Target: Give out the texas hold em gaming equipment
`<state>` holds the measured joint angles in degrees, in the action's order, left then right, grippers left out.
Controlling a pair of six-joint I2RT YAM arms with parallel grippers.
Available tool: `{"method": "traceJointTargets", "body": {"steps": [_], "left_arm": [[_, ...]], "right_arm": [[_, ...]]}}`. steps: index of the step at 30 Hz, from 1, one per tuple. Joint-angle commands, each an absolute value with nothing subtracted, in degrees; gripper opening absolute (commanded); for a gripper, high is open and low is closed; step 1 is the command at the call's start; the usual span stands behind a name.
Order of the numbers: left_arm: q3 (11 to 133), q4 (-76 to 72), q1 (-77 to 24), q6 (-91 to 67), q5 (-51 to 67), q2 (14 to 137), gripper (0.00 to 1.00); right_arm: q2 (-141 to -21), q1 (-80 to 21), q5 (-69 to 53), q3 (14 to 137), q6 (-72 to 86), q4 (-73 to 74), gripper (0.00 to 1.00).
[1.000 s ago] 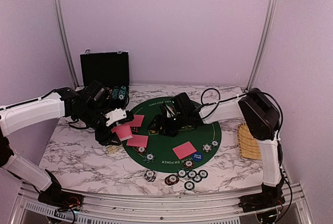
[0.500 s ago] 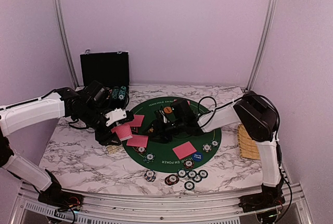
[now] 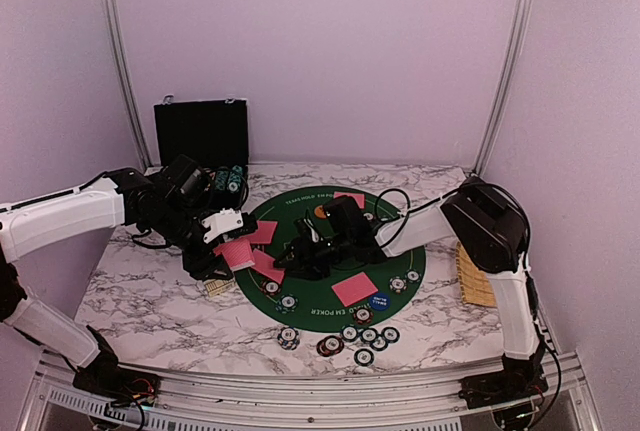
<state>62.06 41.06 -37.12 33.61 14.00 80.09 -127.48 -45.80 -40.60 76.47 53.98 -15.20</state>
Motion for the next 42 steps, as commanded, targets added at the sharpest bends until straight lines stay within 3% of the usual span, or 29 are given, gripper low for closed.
{"method": "traceJointTargets", "body": {"steps": [1, 26, 42], "left_arm": [[62.2, 41.6, -37.1, 33.7, 14.9, 78.8, 0.0], [62.0, 41.7, -37.1, 33.8, 14.9, 79.0, 0.0], [62.1, 41.7, -37.1, 33.8, 14.8, 79.1, 0.0]], "right_arm": [[-125.8, -46.1, -39.6, 77.5, 51.6, -12.5, 0.5], [-122.0, -44.4, -40.2, 75.1, 48.8, -8.9, 0.64], [-125.6, -47.6, -30.6, 63.1, 77.7, -34.8, 0.61]]}}
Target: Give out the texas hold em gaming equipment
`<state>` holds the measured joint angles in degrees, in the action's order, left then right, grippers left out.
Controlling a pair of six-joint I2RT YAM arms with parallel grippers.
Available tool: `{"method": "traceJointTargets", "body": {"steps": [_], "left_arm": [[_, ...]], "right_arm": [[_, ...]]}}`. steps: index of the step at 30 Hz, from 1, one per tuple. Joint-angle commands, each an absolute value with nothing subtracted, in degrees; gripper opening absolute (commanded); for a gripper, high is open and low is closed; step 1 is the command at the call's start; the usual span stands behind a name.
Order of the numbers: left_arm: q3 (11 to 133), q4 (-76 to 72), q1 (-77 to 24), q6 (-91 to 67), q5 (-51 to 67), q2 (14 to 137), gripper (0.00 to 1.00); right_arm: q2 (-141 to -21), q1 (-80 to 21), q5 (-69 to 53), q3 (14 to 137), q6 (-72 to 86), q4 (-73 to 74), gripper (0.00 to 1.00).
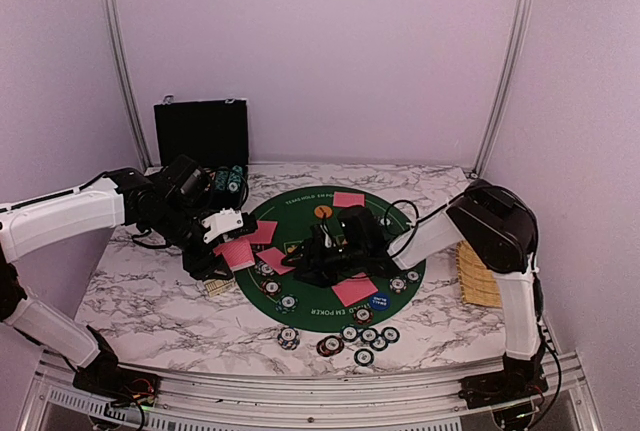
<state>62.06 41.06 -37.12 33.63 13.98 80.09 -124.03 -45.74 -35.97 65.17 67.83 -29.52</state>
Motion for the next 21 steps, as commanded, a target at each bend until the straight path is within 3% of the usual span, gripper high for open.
{"method": "traceJointTargets", "body": {"steps": [1, 12, 17, 21], "left_arm": [[62.1, 41.7, -37.1, 33.8, 14.8, 78.9, 0.0], [61.9, 41.7, -37.1, 34.0, 14.8, 78.4, 0.0], [61.7, 41.7, -37.1, 34.2, 14.6, 78.0, 0.0], [61.4, 41.7, -37.1, 34.4, 14.6, 77.9, 0.0]], "right_arm": [[-125.8, -47.9, -29.5, 62.9, 79.1, -35.2, 0.61], [-128.4, -51.0, -21.3, 62.1, 91.1, -39.9, 0.56], [-128.4, -50.9, -17.6, 62.4, 91.9, -39.1, 0.49], [-128.4, -50.9, -15.5, 61.6, 92.7, -39.7, 0.35]]}}
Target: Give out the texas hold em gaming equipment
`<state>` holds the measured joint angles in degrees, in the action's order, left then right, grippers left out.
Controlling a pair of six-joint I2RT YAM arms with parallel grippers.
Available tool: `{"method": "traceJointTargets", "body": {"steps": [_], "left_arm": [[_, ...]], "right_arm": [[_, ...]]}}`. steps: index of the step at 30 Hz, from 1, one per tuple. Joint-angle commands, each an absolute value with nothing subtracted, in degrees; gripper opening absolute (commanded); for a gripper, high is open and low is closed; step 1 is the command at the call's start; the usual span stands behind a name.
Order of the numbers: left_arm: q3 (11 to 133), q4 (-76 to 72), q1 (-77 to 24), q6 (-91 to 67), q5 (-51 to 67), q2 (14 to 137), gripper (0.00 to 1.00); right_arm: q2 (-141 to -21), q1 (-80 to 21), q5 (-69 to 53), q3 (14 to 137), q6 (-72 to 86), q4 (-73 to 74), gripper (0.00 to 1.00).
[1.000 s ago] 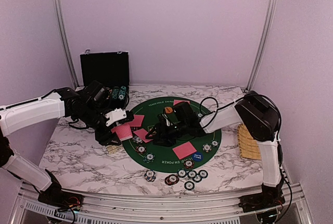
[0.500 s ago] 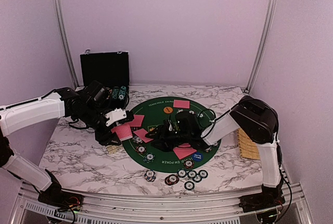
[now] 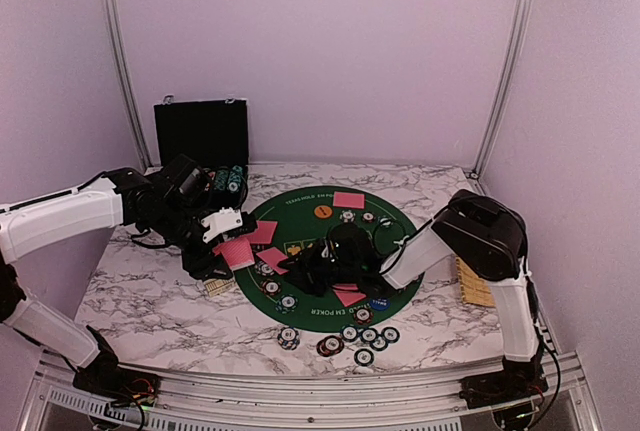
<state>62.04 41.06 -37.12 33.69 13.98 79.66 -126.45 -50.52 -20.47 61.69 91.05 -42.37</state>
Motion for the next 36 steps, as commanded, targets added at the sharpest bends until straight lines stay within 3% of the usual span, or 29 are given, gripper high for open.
{"method": "traceJointTargets", "body": {"steps": [1, 8, 18, 22, 36], "left_arm": [[61.3, 41.7, -37.1, 34.3, 14.7, 77.9, 0.0], [61.1, 41.7, -37.1, 34.3, 14.8, 77.8, 0.0], [61.6, 41.7, -37.1, 34.0, 14.9, 78.1, 0.0], [61.5, 41.8, -37.1, 34.0, 14.7, 77.9, 0.0], [61.7, 41.9, -37.1, 34.4, 14.6, 77.6, 0.0]], "right_arm": [[-128.3, -50.8, -15.1, 61.3, 92.9, -40.0, 0.32], [-128.4, -50.9, -14.4, 60.0, 94.0, -44.1, 0.18], [-129.7, -51.0, -14.2, 60.5, 95.3, -47.6, 0.13], [-129.5, -51.0, -13.9, 60.0, 95.3, -49.2, 0.0], [-121.8, -50.9, -19.3, 49.6, 92.8, -57.3, 0.0]]}}
